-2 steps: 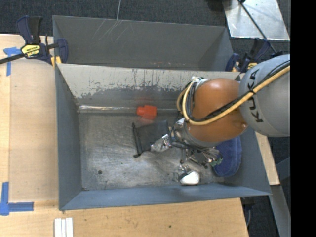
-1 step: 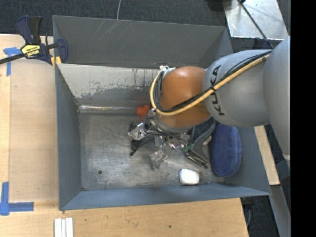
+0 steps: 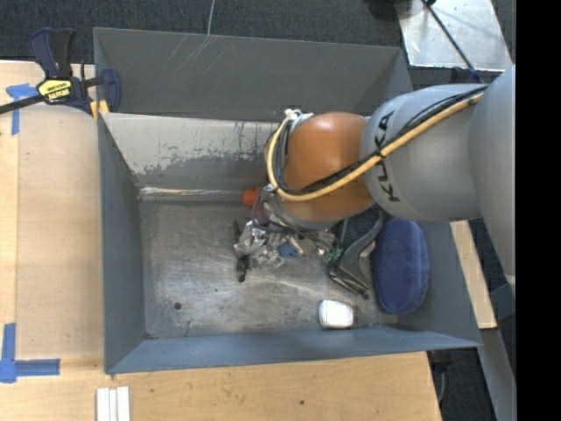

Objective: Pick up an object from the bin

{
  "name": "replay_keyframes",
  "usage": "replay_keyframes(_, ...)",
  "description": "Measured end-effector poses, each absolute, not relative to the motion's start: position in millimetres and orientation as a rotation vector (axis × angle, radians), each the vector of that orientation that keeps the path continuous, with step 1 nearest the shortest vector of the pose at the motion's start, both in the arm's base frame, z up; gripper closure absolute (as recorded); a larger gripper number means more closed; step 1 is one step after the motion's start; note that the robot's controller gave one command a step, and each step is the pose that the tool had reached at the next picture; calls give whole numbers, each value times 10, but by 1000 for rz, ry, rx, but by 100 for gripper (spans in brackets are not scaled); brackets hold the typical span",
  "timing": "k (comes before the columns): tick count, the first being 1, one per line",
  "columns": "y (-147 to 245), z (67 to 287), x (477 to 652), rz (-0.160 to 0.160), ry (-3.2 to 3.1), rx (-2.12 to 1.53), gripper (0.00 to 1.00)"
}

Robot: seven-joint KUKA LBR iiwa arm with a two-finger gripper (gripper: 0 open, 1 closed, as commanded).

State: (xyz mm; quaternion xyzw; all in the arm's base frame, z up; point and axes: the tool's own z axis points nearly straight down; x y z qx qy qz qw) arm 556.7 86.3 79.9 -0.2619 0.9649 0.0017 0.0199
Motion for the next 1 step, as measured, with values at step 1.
replay_keyframes(1, 777, 2595, 5580, -3, 3003, -877, 100)
